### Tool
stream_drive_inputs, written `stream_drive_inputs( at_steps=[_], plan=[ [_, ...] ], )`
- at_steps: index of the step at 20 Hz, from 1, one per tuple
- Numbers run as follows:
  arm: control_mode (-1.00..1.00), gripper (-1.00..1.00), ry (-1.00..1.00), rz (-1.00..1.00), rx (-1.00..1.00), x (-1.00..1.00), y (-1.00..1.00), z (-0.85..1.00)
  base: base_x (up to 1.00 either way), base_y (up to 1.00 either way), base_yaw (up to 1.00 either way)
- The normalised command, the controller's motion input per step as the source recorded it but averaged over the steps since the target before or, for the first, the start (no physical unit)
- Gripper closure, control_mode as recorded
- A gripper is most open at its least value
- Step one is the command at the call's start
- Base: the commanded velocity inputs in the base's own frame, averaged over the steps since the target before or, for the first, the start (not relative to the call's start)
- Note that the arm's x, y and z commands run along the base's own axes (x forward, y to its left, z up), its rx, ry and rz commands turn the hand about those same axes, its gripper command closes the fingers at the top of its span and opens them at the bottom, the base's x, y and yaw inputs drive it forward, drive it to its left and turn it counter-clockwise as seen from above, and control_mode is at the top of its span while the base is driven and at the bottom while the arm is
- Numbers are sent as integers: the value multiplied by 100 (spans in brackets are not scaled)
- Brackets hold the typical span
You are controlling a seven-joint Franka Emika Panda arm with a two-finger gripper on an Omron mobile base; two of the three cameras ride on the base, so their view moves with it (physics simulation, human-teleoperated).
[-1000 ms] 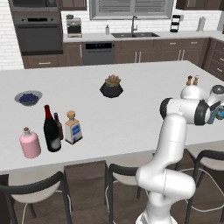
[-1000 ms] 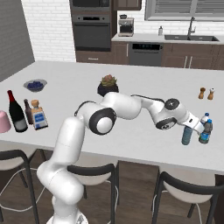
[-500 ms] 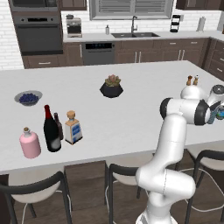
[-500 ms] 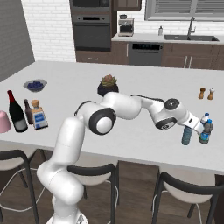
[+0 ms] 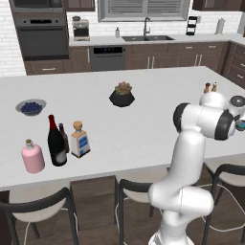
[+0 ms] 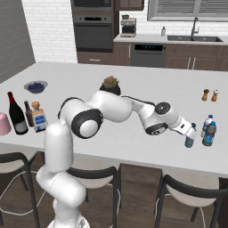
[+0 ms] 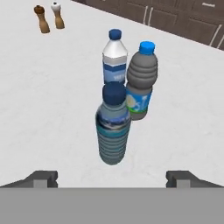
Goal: Move the plastic bottles in the middle to the plastics group, and the glass bottles in the middle to the glass group.
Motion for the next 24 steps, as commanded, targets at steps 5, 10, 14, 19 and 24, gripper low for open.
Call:
stream_drive_inputs(
  at_steps=[5,10,14,19,24],
  plan=[
    [-100,-100,-5,-7,-2,-51,90,46,0,0,0],
    [-100,-100,-3,-2,-1,-17,76,91,0,0,0],
    [-100,-100,9,0,0,43,47,100,0,0,0],
    [-100,-100,13,0,0,26,55,100,0,0,0],
    [-100,-100,19,4,0,-4,83,83,0,0,0]
  ],
)
